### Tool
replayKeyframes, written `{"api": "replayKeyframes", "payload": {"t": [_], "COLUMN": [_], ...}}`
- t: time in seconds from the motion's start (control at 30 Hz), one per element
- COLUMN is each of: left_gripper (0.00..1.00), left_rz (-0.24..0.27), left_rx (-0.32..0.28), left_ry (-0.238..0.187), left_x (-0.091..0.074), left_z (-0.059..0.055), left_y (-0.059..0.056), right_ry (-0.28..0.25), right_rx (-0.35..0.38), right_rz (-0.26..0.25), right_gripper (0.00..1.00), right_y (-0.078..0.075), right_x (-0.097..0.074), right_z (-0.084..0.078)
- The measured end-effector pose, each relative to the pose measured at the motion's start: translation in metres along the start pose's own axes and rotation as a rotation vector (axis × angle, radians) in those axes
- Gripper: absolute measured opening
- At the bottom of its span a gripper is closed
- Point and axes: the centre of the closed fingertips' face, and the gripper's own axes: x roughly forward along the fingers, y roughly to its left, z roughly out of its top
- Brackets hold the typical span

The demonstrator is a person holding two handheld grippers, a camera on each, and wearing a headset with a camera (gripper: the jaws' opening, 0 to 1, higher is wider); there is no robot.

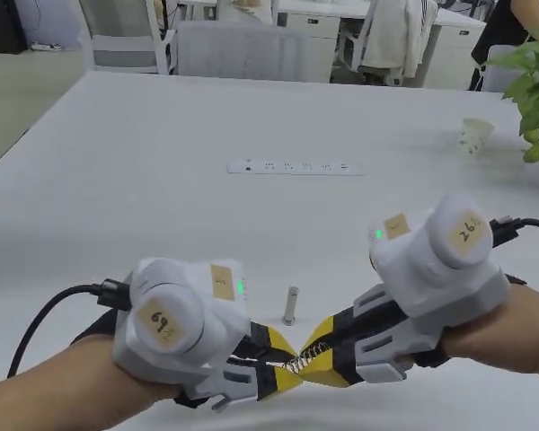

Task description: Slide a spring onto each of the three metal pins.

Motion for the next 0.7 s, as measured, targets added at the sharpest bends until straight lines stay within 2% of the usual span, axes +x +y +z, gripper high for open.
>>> {"api": "replayKeyframes", "payload": {"t": [0.43,0.7], "left_gripper": [0.03,0.1], "left_rz": [-0.003,-0.001], "left_rx": [-0.011,-0.039], "left_ry": [-0.014,-0.025], "left_x": [0.0005,0.0008], "left_z": [0.0005,0.0007], "left_y": [-0.0011,-0.0013], "right_ry": [0.04,0.064], "right_rx": [-0.024,-0.033], "right_rz": [-0.003,-0.001], "right_gripper": [0.08,0.08], "right_y": [0.0015,0.0012], "right_x": [-0.0002,0.0004], "right_z": [-0.0001,-0.0029]}}
